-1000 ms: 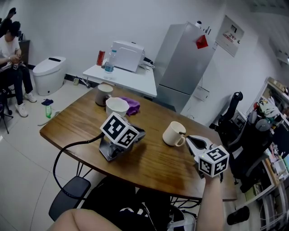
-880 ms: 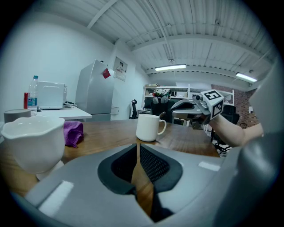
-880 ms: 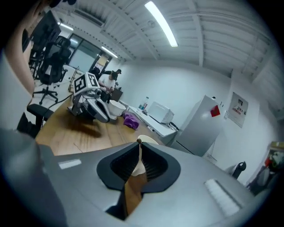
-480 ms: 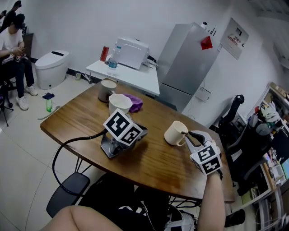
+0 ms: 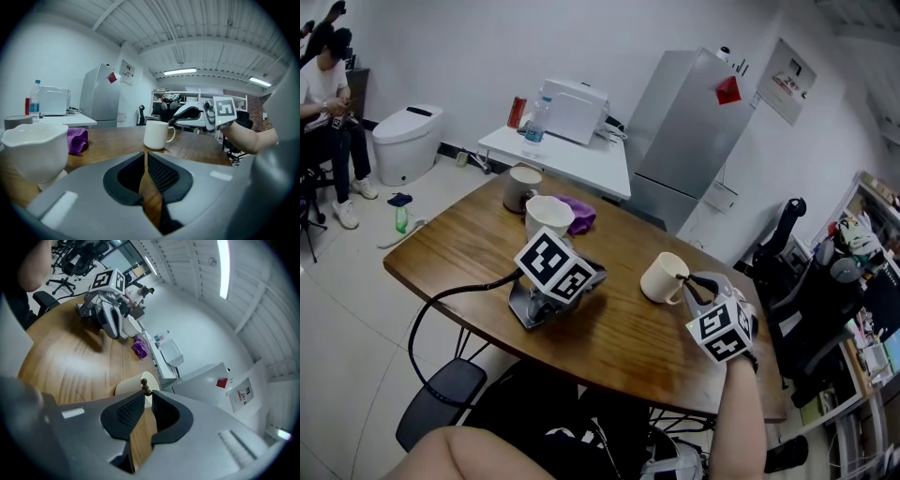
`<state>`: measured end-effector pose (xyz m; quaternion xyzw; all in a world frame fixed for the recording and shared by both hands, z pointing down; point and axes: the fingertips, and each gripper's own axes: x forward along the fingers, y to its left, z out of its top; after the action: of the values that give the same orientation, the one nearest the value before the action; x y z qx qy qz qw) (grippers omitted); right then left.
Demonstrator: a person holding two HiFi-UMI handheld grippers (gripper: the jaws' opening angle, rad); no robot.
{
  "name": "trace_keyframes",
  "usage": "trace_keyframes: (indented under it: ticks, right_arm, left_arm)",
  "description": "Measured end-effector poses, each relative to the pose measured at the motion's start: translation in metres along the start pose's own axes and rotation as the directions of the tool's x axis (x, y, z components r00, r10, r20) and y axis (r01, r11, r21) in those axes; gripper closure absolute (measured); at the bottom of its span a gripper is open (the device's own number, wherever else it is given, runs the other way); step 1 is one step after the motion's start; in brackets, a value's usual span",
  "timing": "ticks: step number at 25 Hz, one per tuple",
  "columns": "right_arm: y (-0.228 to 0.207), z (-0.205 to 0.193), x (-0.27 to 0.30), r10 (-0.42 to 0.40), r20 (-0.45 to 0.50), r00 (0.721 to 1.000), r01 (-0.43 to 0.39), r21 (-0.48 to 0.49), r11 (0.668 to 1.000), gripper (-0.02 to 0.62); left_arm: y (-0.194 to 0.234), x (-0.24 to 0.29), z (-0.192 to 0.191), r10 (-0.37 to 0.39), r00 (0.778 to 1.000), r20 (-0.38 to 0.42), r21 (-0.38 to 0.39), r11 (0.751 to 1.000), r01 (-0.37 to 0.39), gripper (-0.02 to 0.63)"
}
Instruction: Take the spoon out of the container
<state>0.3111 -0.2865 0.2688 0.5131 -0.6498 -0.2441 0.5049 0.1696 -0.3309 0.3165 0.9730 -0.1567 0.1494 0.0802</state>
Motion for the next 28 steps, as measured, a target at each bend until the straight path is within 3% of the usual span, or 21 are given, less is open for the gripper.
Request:
trace_keyframes:
  ticks: [17, 28]
  right_arm:
    - [-0.012, 0.016, -0.020, -0.130, 0.057, 0.990, 0.135, -0.101, 0.986, 0.548]
    - [-0.034, 0.025, -0.044, -0.214, 0.102, 0.972, 0.224, -0.108, 0.969, 0.548]
  left_arm:
    - [0.000, -0.001, 0.000, 0.000, 1.000, 0.001, 0.002, 1.000, 0.000, 0.584]
    - [0.000, -0.001, 0.000, 0.000, 1.000, 0.001, 0.001, 1.000, 0.000, 0.584]
